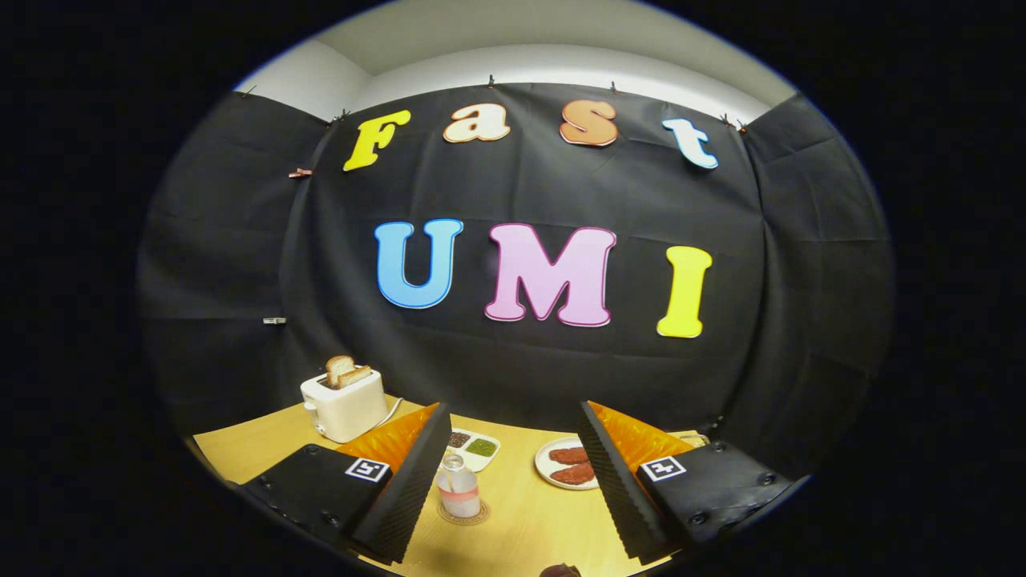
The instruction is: Take the bottle from table, then pour the juice into the cup, finally place the bottle on the coaster
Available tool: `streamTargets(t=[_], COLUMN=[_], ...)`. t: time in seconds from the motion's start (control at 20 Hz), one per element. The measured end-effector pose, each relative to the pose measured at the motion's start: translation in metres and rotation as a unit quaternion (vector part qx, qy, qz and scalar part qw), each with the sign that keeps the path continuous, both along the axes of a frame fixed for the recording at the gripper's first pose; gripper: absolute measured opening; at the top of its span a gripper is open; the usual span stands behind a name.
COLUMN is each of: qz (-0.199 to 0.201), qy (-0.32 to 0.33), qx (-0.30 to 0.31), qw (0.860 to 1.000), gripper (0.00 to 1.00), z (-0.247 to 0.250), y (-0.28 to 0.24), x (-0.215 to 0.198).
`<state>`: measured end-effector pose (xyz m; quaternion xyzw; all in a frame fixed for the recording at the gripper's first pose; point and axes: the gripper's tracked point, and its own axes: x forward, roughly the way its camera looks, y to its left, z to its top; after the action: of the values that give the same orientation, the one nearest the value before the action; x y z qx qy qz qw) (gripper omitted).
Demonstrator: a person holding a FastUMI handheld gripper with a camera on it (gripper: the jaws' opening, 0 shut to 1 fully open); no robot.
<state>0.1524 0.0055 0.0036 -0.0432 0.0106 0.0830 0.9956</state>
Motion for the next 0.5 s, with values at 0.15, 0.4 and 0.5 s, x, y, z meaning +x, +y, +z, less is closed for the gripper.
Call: streamTargets(t=[0.15, 0.4, 0.5], qz=[-0.034, -0.087, -0.096], qy=[0.002, 0.013, 0.013], qx=[0.002, 0.031, 0.024], qw=[0.999, 0.996, 0.995], gripper=[0.97, 0.97, 0.97], z=[0.012, 0.015, 0.009], y=[-0.020, -0.052, -0.055], x=[-0.035, -0.095, -0.116])
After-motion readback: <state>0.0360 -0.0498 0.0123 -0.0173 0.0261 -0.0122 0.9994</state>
